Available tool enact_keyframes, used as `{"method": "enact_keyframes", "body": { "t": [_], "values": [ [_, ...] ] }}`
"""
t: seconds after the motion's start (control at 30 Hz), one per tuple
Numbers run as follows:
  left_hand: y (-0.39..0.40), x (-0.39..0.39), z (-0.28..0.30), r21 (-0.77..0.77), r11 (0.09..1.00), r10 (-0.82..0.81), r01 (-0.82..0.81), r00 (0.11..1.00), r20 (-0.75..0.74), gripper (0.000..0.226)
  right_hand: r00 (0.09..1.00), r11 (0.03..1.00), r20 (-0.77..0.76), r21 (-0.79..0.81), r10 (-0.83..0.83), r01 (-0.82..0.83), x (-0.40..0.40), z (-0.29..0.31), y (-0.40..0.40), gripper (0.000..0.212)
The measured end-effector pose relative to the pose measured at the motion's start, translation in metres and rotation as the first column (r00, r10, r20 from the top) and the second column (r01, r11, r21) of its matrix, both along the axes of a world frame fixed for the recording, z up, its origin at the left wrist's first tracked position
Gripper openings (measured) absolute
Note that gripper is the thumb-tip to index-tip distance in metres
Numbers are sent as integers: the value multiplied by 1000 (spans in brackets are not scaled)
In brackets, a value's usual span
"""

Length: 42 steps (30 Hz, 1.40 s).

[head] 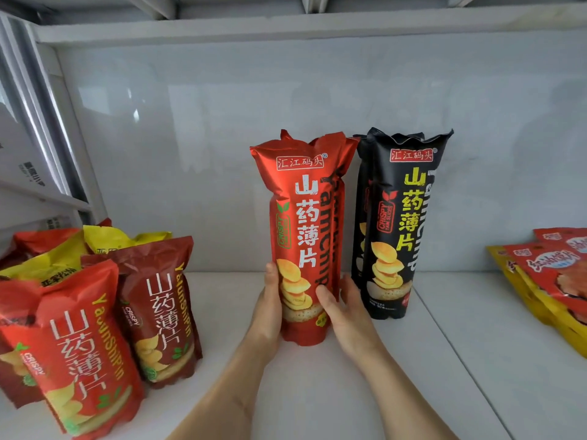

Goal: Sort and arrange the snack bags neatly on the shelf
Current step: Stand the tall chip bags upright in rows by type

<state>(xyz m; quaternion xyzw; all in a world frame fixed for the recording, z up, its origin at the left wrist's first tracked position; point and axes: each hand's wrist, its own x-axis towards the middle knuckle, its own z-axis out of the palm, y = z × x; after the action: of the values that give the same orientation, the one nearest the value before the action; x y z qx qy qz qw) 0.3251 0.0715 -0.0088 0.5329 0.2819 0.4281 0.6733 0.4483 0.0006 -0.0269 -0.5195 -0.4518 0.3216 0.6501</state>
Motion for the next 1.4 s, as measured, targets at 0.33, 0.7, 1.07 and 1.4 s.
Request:
{"method": "enact_keyframes", "body": {
  "t": [0.33,0.7,1.07,1.4],
  "values": [
    [12,27,-9,28,999,-24,25,999,-45,74,984,987,115,-74,-135,144,1,-4,1,48],
    [19,50,-15,90,996,-4,14,995,-104,79,946,948,177,-122,-270,294,16,-3,8,63],
    [14,48,-18,164,985,94,-61,975,-203,60,921,924,248,-161,-301,346,16,-10,10,51],
    [-23,-3,-16,395,897,399,-201,752,-524,38,809,837,486,-244,-331,489,1,-16,-12,43]
  ]
}}
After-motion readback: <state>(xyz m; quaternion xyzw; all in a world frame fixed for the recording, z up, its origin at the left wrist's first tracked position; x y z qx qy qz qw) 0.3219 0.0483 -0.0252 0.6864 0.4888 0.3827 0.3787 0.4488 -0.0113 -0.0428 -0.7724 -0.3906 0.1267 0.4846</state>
